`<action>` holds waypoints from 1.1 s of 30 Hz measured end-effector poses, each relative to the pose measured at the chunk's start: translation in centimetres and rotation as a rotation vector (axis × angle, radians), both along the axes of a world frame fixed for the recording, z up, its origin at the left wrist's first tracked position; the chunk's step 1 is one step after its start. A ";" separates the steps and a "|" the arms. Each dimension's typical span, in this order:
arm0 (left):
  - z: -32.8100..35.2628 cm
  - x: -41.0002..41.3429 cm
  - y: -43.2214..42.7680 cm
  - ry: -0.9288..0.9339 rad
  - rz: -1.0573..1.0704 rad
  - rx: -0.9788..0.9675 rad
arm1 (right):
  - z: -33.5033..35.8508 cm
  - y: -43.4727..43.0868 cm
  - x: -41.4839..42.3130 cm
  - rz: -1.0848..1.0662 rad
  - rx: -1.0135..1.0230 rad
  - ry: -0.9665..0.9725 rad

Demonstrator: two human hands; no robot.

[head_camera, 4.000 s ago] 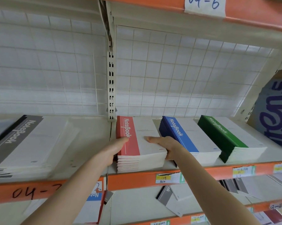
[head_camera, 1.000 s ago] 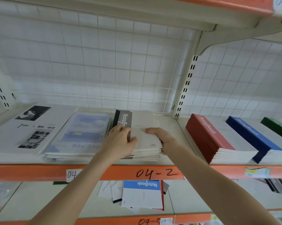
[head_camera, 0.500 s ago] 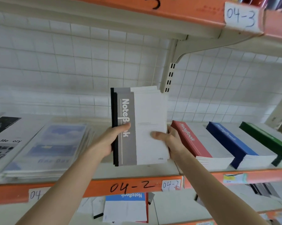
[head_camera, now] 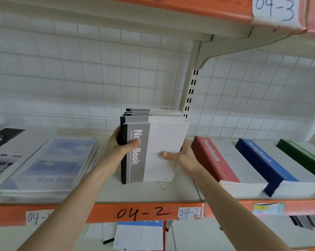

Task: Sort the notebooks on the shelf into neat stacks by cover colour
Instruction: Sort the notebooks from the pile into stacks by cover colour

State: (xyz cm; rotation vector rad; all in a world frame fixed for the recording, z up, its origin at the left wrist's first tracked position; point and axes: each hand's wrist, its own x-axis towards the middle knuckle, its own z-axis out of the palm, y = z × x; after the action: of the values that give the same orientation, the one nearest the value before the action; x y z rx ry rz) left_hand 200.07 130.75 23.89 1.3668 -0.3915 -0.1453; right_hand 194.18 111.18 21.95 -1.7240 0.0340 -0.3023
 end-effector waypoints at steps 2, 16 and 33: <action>0.6 -0.2 -0.1 -0.036 0.002 -0.032 | -0.4 -0.3 0.0 0.013 0.004 -0.017; 3.4 0.2 -2.1 0.060 0.066 -0.154 | -1.5 0.0 0.7 0.066 0.036 -0.034; 7.4 0.6 0.2 -0.898 0.024 1.163 | -2.3 -0.6 0.8 0.094 0.009 0.020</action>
State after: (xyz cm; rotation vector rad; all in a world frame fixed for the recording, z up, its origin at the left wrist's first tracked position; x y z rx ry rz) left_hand 200.67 130.93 31.27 2.5644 -1.1467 0.3451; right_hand 195.00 110.58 19.69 -1.7141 -0.0310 -0.2155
